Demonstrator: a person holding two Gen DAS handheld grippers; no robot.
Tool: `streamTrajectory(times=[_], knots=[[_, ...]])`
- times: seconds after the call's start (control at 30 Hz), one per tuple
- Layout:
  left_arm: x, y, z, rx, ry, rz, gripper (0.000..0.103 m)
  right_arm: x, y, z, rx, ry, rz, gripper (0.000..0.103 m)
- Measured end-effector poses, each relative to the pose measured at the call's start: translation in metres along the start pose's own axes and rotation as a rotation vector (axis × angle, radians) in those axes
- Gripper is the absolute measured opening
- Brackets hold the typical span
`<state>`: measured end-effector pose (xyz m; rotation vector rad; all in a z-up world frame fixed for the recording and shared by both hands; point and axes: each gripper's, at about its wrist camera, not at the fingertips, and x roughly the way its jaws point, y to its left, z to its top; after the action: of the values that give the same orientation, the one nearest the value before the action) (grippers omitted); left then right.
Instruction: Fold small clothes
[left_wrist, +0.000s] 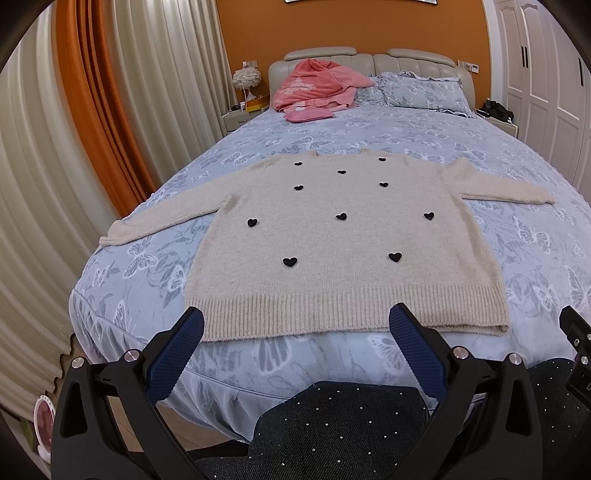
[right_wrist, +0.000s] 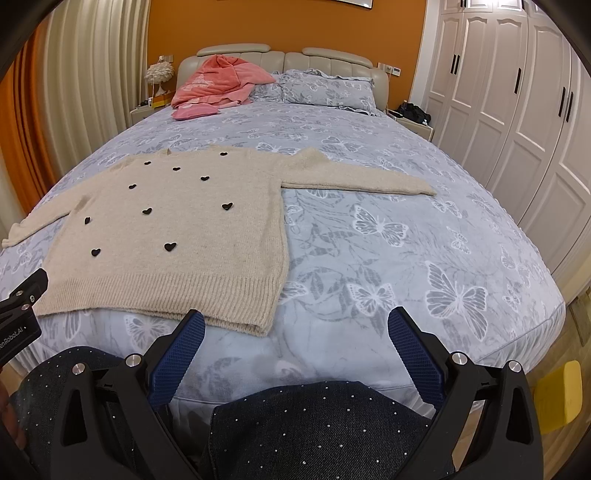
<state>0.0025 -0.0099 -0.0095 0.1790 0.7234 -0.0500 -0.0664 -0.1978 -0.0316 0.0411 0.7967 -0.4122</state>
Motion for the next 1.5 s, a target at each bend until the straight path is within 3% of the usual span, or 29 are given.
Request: streamTrajectory(times=[1.5], knots=[[0.0039,-0.0025,-0.0015,0.020,0.023,0.003,0.098,0.0060,-0.0004,-0.0020,0.024,0.032,0.016,0.098]])
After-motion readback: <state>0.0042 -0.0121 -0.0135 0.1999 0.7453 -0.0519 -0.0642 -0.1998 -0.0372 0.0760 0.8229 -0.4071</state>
